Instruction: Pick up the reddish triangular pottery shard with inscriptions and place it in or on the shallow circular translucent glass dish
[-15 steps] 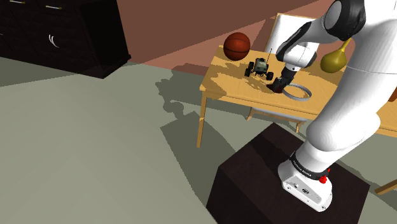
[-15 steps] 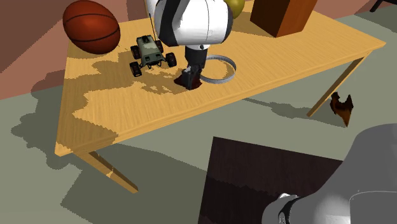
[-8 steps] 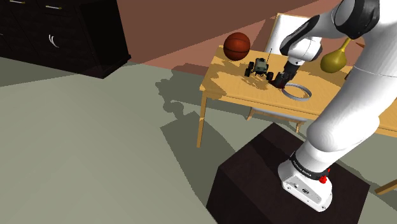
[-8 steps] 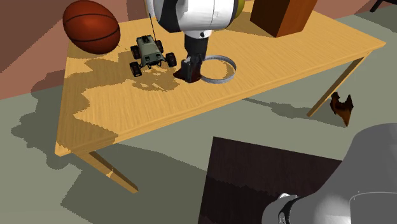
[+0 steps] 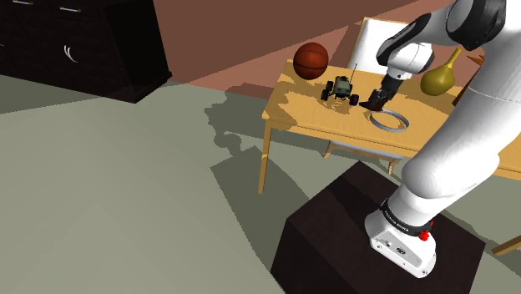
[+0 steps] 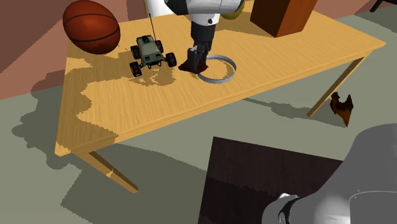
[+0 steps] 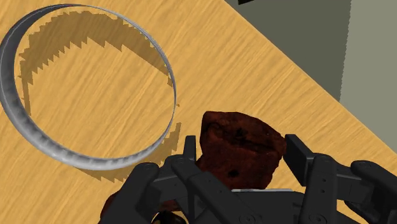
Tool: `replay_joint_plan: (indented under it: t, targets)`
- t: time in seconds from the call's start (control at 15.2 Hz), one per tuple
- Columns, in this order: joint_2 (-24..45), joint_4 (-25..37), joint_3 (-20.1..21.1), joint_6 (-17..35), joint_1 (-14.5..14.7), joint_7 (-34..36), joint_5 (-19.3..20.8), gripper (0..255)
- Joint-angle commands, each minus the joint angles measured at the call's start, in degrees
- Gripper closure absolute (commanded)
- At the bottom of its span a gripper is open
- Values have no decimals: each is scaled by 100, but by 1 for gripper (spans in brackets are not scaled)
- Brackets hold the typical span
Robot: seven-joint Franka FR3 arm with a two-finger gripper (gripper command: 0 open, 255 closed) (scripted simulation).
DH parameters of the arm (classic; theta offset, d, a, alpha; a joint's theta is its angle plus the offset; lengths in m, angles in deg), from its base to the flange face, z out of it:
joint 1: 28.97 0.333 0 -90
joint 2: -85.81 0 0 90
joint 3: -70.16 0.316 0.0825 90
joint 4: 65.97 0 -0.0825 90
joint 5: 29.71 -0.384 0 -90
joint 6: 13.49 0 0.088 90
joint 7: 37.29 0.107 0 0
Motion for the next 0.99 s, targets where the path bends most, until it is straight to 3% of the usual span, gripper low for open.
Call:
replay_joint_plan:
  t: [0.0, 0.46, 0.92]
  targets:
    - [153, 182, -77, -104, -178, -320, -127, 255]
    - [873, 1055, -251, -590, -983, -1459, -651, 255]
    - [1222, 911, -87, -194, -1112, -1717, -997, 255]
